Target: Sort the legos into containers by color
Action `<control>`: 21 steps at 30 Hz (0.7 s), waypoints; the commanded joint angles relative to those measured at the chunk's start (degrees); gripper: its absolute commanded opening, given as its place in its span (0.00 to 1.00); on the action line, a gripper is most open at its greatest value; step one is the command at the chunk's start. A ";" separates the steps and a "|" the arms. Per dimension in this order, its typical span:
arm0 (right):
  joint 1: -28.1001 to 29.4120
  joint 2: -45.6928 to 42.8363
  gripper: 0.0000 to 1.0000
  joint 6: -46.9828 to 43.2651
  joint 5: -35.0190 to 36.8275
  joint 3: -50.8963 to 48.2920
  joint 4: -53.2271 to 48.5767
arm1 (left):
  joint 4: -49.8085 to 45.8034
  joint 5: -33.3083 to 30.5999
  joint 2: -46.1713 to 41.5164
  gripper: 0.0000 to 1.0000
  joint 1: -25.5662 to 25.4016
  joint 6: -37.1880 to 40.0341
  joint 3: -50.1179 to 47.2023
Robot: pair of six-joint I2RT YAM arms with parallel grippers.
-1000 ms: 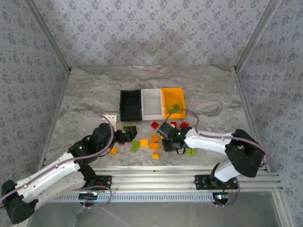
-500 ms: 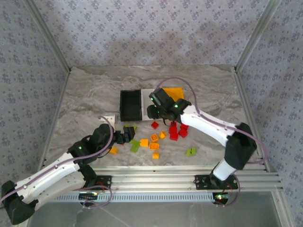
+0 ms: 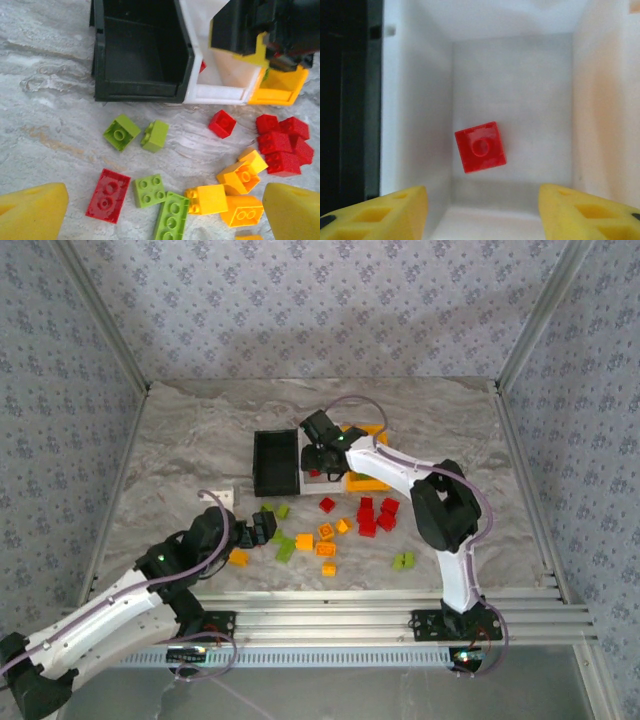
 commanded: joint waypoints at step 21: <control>6.73 -26.85 0.69 3.58 4.78 -24.75 9.84 | -9.83 4.98 11.37 0.90 2.64 -8.98 -6.63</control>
